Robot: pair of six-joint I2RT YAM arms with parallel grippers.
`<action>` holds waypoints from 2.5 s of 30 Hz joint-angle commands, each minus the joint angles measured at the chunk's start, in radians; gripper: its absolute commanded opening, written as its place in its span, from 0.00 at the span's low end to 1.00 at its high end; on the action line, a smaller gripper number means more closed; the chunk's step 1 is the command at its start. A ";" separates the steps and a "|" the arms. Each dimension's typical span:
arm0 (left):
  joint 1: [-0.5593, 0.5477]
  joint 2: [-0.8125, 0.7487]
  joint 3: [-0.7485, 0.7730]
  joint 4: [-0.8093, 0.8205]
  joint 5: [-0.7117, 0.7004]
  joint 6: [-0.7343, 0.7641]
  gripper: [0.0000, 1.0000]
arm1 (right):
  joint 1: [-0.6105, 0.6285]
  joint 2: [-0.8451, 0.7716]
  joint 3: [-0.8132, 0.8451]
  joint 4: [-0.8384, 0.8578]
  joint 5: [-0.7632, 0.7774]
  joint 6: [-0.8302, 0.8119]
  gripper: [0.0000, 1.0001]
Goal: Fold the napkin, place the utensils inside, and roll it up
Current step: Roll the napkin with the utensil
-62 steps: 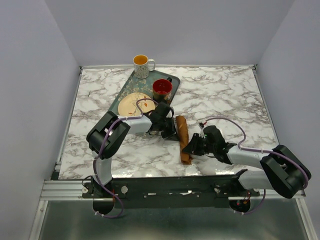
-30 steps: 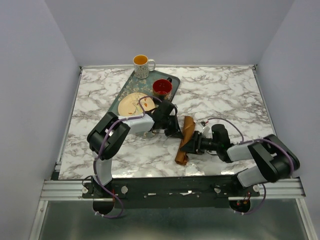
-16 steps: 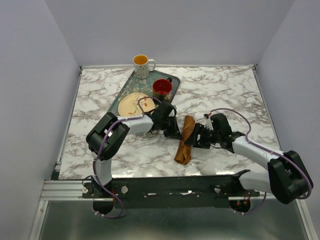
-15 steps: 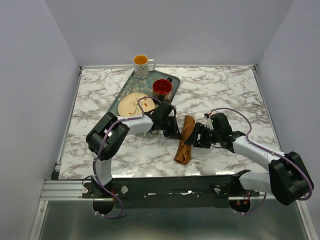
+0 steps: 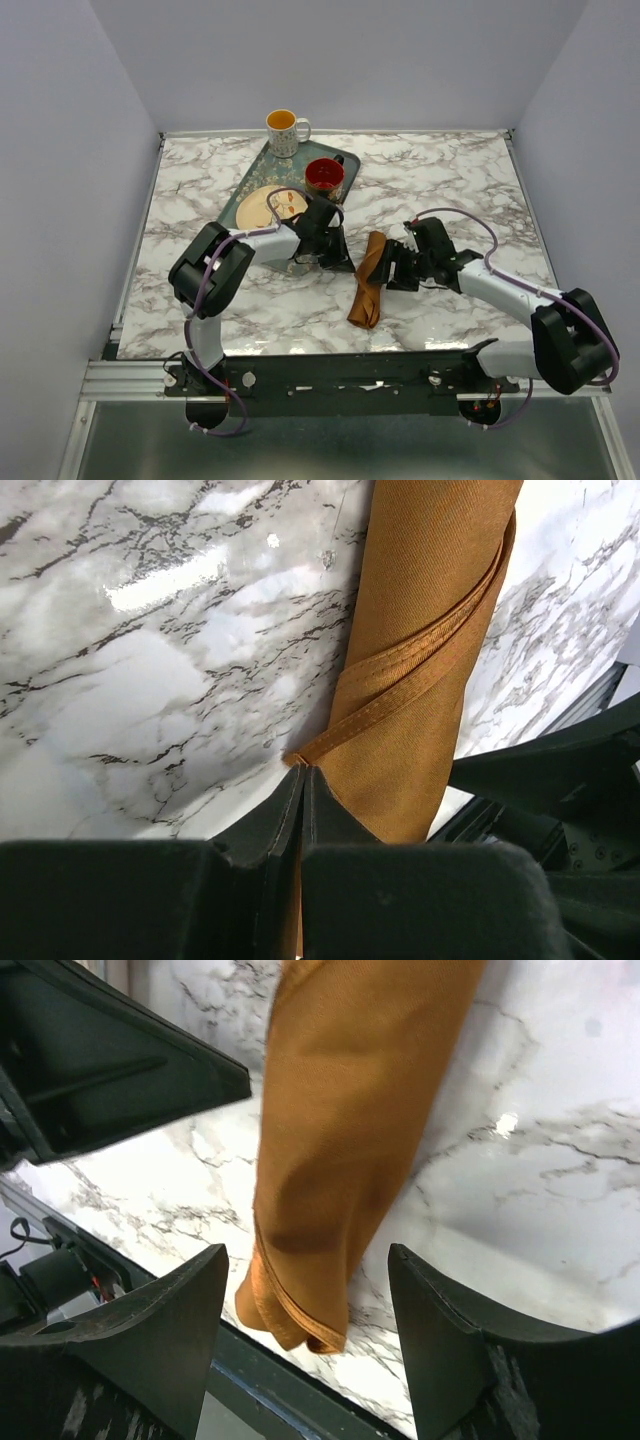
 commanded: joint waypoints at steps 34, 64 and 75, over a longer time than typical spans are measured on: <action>-0.067 -0.199 -0.172 -0.031 0.007 0.086 0.10 | 0.218 0.014 0.051 -0.109 0.183 0.162 0.65; -0.130 -0.104 -0.139 0.010 0.070 0.039 0.08 | 0.256 0.092 0.159 -0.087 0.134 0.168 0.63; -0.108 -0.176 -0.149 -0.036 0.005 0.066 0.08 | 0.256 0.003 0.180 -0.218 0.226 0.148 0.67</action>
